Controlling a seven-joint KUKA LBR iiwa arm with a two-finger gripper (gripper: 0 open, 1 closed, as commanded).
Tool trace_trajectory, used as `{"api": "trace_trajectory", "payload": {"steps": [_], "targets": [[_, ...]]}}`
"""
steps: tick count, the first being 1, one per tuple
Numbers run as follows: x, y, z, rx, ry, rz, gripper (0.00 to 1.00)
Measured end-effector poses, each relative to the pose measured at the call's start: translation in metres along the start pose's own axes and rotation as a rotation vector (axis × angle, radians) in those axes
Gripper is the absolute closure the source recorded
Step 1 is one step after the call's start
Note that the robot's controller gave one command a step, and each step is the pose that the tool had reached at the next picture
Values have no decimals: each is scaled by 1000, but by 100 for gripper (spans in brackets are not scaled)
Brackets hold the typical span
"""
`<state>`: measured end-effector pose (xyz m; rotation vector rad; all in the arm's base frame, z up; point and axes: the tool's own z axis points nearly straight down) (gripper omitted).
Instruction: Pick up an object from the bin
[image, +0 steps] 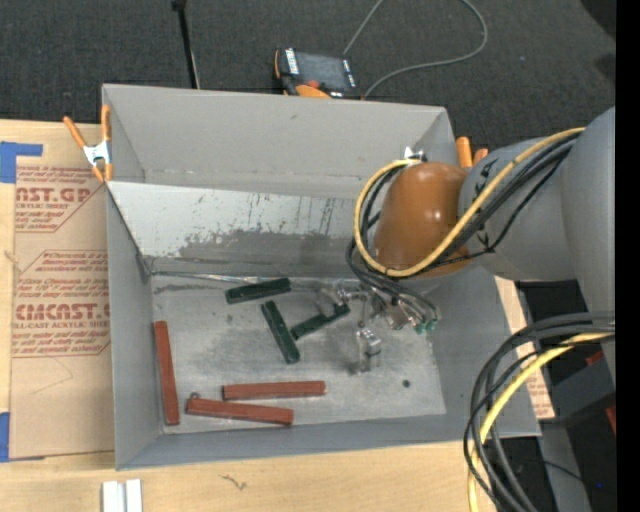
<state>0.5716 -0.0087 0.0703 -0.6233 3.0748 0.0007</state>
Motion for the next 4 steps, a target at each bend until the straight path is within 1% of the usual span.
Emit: {"api": "trace_trajectory", "payload": {"steps": [1, 2, 3, 4], "targets": [[-1, 0, 0, 0, 1, 0, 0], [-2, 0, -1, 0, 0, 1, 100], [-4, 0, -118, 3, -5, 1, 100], [-5, 1, -122, 0, 1, 1, 100]]}}
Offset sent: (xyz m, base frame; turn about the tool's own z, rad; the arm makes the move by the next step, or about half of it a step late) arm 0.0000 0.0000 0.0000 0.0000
